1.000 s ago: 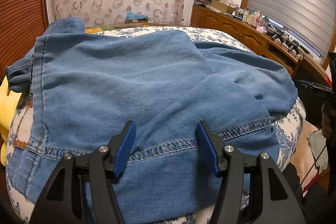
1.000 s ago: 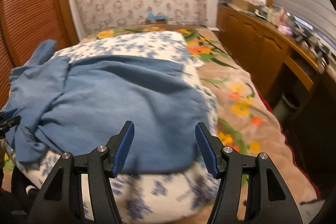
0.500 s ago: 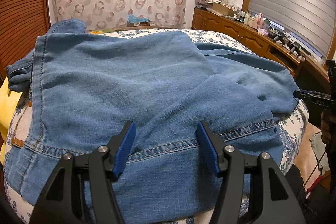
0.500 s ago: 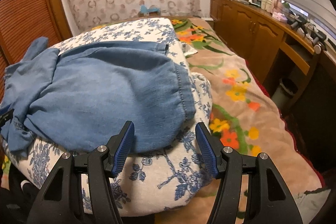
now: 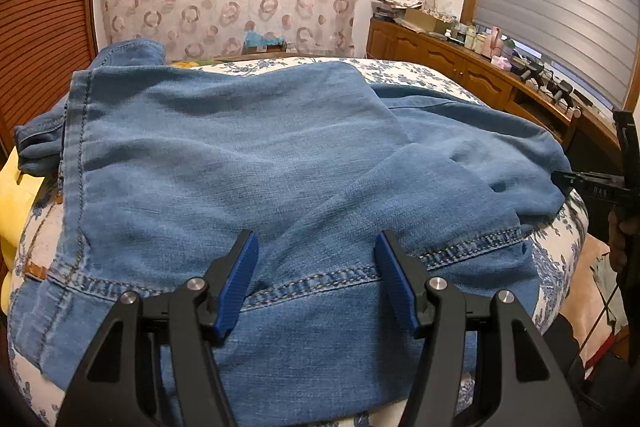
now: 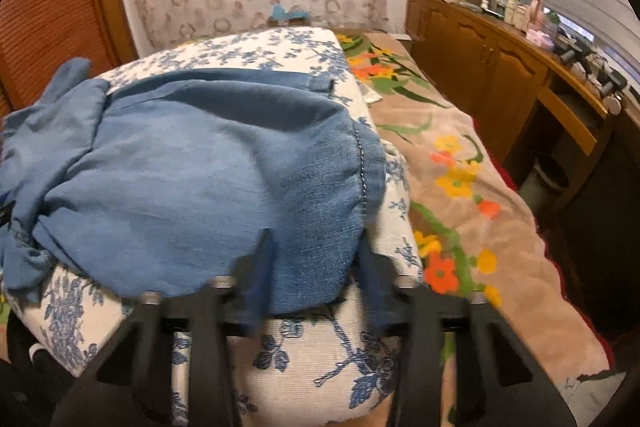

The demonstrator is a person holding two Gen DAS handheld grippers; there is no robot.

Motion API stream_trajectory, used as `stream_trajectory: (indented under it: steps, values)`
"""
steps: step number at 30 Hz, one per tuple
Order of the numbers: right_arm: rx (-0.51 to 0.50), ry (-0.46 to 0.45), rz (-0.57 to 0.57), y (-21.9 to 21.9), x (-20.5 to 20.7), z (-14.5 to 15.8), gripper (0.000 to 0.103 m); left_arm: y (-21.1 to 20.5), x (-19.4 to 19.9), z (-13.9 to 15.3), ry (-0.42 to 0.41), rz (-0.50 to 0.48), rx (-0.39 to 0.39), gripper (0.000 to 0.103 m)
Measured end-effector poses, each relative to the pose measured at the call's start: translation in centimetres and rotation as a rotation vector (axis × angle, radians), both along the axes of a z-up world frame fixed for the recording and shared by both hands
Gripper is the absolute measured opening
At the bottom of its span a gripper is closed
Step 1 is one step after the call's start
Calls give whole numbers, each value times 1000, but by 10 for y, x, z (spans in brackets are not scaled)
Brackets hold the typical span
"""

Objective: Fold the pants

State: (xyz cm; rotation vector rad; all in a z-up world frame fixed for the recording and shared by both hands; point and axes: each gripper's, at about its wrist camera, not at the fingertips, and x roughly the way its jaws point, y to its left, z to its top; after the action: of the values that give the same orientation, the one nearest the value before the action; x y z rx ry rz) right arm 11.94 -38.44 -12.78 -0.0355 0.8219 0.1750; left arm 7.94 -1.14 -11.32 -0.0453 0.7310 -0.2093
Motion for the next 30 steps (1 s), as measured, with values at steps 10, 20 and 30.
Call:
stream_trajectory:
  steps: [10,20,30]
  values:
    - [81,-116,127,26,-5,54,10,14,-10,24,-10,18,-21,61]
    - [140,-273,350,98,-10,138,10,34,-16,35,-30,55,-13,61]
    - [137,-327,643,220,-14,177,10,78,-27,43,-51,160,-16,61]
